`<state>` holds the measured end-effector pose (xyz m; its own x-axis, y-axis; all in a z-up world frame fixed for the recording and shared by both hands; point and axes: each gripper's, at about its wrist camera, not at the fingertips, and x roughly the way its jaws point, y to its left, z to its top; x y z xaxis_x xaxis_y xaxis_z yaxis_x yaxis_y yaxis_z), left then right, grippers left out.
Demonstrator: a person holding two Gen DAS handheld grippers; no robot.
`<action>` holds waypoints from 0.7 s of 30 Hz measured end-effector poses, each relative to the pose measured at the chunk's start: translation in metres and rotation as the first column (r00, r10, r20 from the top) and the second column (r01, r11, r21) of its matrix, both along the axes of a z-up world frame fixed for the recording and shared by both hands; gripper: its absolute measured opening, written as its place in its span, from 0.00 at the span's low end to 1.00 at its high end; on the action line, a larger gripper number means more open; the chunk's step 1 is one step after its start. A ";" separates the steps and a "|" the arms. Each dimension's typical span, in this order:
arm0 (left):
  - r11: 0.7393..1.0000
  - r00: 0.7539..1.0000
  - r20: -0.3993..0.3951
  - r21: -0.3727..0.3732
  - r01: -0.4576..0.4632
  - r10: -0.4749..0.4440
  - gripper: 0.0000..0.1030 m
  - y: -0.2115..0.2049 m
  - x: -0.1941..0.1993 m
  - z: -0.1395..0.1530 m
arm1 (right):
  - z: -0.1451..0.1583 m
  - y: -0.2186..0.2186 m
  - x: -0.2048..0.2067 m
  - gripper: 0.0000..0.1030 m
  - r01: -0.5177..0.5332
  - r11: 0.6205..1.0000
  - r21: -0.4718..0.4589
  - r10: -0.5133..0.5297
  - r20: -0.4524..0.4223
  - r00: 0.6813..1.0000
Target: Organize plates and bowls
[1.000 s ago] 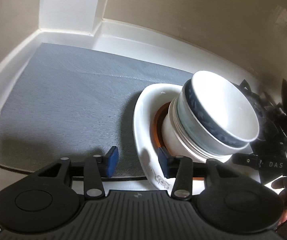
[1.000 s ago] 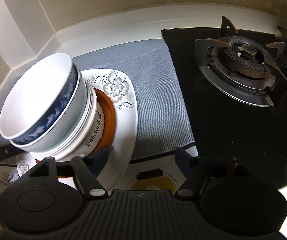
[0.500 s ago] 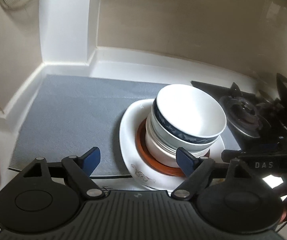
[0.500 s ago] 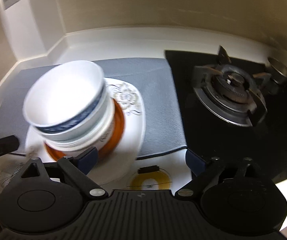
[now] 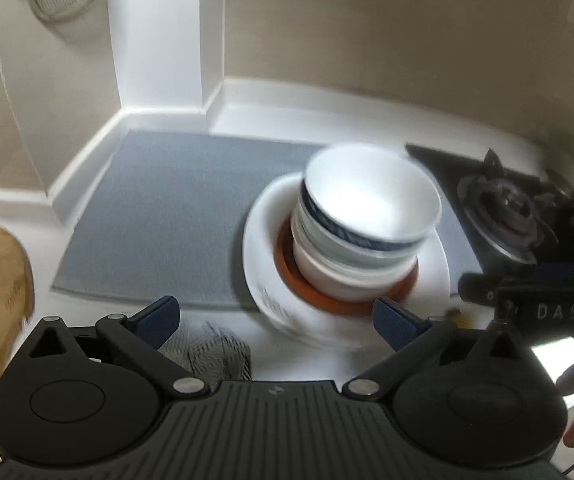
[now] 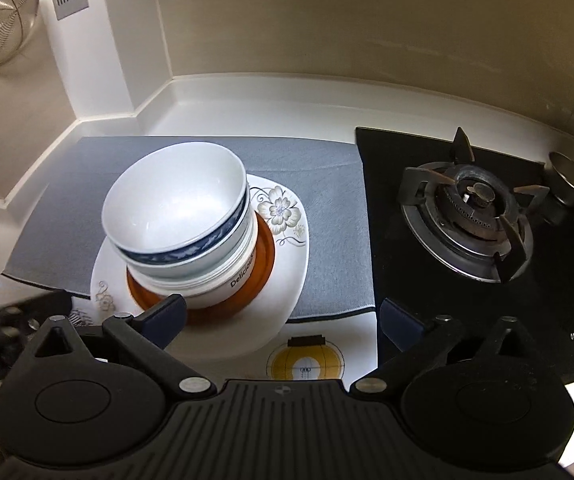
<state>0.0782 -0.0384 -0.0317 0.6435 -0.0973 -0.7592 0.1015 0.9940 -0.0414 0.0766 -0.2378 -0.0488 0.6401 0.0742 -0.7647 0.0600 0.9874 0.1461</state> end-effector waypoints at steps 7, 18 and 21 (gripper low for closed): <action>0.999 1.000 -0.010 0.015 -0.029 0.030 1.00 -0.004 -0.020 -0.002 | -0.002 -0.006 -0.010 0.99 -0.037 0.998 0.050 0.038 -0.021 0.999; 0.998 0.998 0.016 0.005 -0.055 0.055 1.00 -0.007 -0.025 0.007 | 0.006 -0.006 -0.013 0.99 -0.047 0.998 0.037 0.047 0.000 0.999; 0.998 0.998 0.018 0.003 -0.061 0.061 1.00 -0.007 -0.026 0.007 | 0.009 -0.006 -0.015 0.99 -0.050 0.998 0.031 0.050 0.003 0.999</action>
